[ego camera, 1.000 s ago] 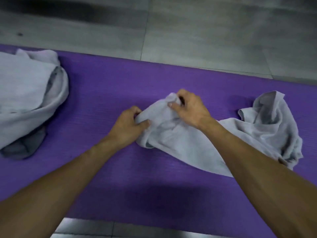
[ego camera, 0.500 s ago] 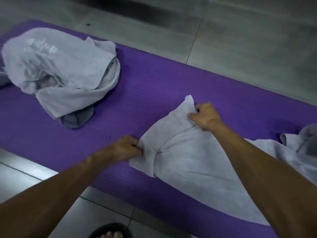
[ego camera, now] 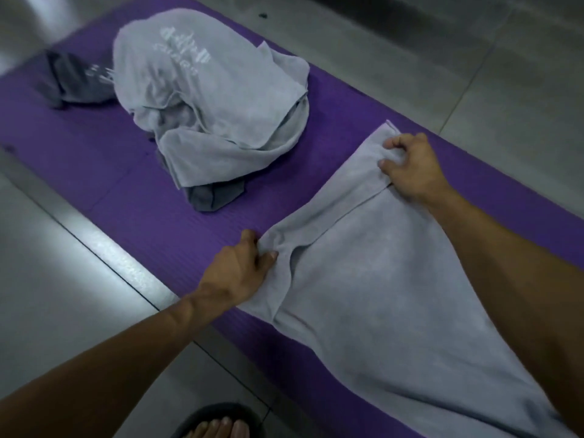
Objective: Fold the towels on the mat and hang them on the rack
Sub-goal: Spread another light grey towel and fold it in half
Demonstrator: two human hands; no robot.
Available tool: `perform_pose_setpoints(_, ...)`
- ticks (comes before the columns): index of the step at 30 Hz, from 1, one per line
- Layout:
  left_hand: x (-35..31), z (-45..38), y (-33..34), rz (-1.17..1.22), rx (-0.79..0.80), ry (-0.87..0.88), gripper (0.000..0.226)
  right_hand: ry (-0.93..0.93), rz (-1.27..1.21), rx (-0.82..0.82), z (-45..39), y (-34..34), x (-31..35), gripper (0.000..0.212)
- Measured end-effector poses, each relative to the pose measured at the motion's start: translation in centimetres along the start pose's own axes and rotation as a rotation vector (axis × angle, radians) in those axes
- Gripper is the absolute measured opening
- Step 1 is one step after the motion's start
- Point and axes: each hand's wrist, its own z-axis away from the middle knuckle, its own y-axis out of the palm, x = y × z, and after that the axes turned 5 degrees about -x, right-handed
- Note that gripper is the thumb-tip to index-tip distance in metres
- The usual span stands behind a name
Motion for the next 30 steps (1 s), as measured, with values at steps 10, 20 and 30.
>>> perform_pose_setpoints(10, -5.8, -2.2, 0.6, -0.358, -0.247, 0.472, 0.047, 0.162, 0.334, 0.187, 4.3, -3.3, -5.8, 0.063)
perform_pose_setpoints(20, -21.5, -8.5, 8.4, -0.346, 0.043, 0.968, 0.047, 0.507, 0.584, 0.066, 16.2, -11.6, -18.9, 0.054)
perform_pose_setpoints(30, -28.2, -11.7, 13.0, -0.515, -0.112, 0.933, 0.025, 0.372, 0.564, -0.355, 15.2, -13.3, -17.8, 0.029)
